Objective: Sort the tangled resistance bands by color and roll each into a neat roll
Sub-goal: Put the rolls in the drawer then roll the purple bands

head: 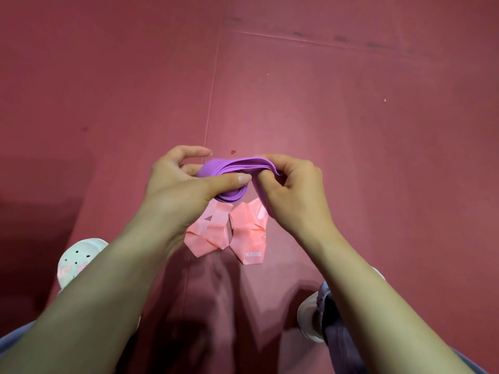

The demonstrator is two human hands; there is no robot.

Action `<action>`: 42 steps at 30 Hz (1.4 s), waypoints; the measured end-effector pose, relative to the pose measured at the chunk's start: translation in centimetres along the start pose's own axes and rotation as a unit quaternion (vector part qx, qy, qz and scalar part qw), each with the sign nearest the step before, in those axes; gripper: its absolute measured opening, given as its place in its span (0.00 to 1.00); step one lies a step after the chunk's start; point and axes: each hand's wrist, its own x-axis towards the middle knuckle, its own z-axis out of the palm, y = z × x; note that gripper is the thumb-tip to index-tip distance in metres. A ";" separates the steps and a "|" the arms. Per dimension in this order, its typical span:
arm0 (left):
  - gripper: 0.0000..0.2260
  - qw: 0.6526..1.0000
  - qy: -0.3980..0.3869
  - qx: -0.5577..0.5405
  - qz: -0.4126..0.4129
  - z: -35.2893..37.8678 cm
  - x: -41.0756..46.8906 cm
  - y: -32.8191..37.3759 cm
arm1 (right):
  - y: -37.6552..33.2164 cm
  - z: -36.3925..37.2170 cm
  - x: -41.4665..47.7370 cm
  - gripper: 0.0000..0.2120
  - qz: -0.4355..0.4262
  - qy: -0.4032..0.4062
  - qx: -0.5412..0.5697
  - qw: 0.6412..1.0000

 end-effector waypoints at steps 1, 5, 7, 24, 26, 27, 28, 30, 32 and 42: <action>0.43 1.000 0.015 0.003 -0.003 0.1 0.1 -0.1 | -0.1 0.0 0.0 0.17 -0.012 0.010 -0.026 1.000; 0.38 0.999 0.013 -0.022 -0.038 0.3 0.3 -0.4 | 0.1 -0.4 0.1 0.15 -0.026 0.052 -0.080 0.995; 0.37 0.999 0.005 -0.037 -0.035 0.3 0.2 -0.3 | 0.2 -0.5 0.1 0.14 -0.019 0.056 -0.081 0.995; 0.34 0.963 0.052 -0.255 -0.064 0.8 -0.4 0.2 | -0.6 0.4 -0.7 0.12 -0.005 -0.137 0.102 0.985; 0.35 0.964 0.032 -0.254 -0.069 0.9 -0.5 0.2 | -0.6 0.3 -0.6 0.11 -0.003 -0.104 0.093 0.990; 0.31 0.965 0.018 -0.250 -0.071 0.8 -0.4 0.2 | -0.5 0.2 -0.6 0.10 0.001 -0.094 0.105 0.990; 0.27 0.967 0.002 -0.244 -0.074 0.8 -0.3 0.2 | -0.6 0.2 -0.6 0.10 0.008 -0.090 0.121 0.989; 0.19 0.969 -0.030 -0.231 -0.076 0.6 -0.2 0.3 | -0.4 0.0 -0.5 0.09 0.007 -0.077 0.117 0.990; 0.17 0.970 -0.044 -0.226 -0.076 0.4 -0.2 0.5 | -0.2 0.0 -0.4 0.08 -0.007 -0.064 0.061 0.996; 0.17 0.980 0.055 -0.187 -0.045 0.6 0.0 0.0 | -0.8 0.7 -0.8 0.14 -0.019 -0.094 0.027 0.995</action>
